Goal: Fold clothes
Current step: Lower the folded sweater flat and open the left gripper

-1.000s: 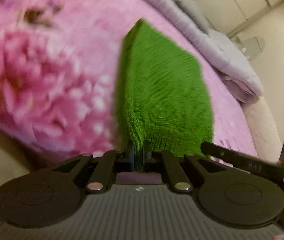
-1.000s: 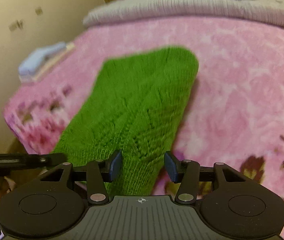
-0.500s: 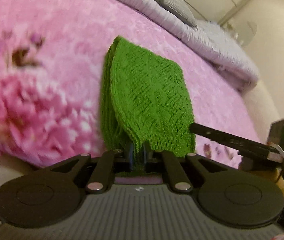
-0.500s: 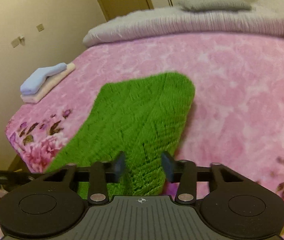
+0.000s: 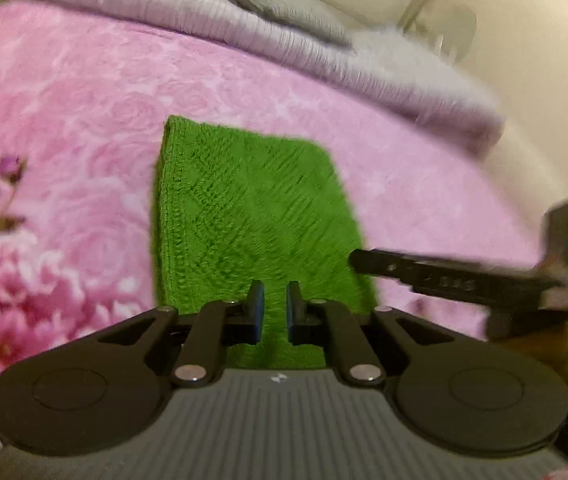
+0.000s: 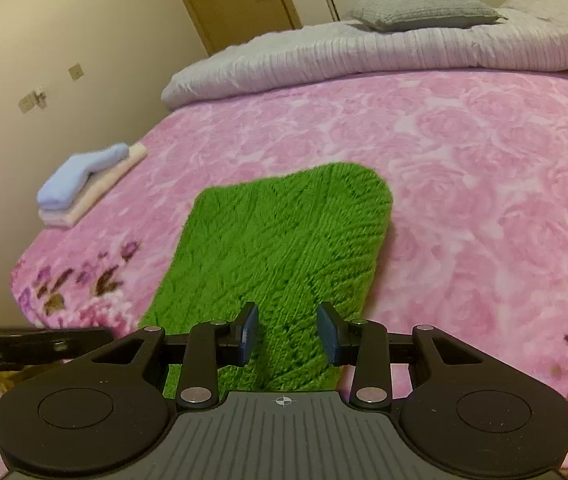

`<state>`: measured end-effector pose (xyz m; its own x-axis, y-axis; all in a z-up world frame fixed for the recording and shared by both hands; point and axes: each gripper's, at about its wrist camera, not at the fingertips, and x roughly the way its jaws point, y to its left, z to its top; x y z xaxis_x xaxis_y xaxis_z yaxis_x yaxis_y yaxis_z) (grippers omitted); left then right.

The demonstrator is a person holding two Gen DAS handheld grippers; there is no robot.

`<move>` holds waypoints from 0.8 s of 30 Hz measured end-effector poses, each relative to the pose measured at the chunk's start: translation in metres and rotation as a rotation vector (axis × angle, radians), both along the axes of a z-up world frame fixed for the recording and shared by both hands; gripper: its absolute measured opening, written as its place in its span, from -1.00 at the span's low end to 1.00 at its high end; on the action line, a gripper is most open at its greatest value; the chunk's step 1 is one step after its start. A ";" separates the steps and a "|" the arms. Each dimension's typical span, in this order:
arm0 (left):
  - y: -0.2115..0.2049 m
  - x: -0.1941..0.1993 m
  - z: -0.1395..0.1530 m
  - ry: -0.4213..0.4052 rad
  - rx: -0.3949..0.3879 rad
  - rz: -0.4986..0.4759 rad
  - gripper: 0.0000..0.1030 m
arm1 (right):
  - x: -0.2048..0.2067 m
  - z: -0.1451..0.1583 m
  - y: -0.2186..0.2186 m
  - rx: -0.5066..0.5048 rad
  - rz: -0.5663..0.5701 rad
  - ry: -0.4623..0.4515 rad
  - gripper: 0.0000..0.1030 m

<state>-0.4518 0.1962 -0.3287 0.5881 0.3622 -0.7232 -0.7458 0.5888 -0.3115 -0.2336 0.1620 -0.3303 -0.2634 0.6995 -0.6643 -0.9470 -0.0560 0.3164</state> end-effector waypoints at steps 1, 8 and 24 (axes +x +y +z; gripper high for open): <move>0.001 0.008 -0.010 0.051 0.001 -0.002 -0.81 | -0.006 -0.006 0.002 -0.012 0.012 -0.035 -0.27; 0.014 0.000 -0.024 0.023 -0.047 0.063 -0.79 | -0.018 -0.033 0.011 -0.058 0.068 -0.128 -0.26; -0.013 -0.014 -0.024 0.051 -0.051 0.068 -0.80 | -0.023 -0.032 -0.041 -0.064 0.019 -0.060 -0.26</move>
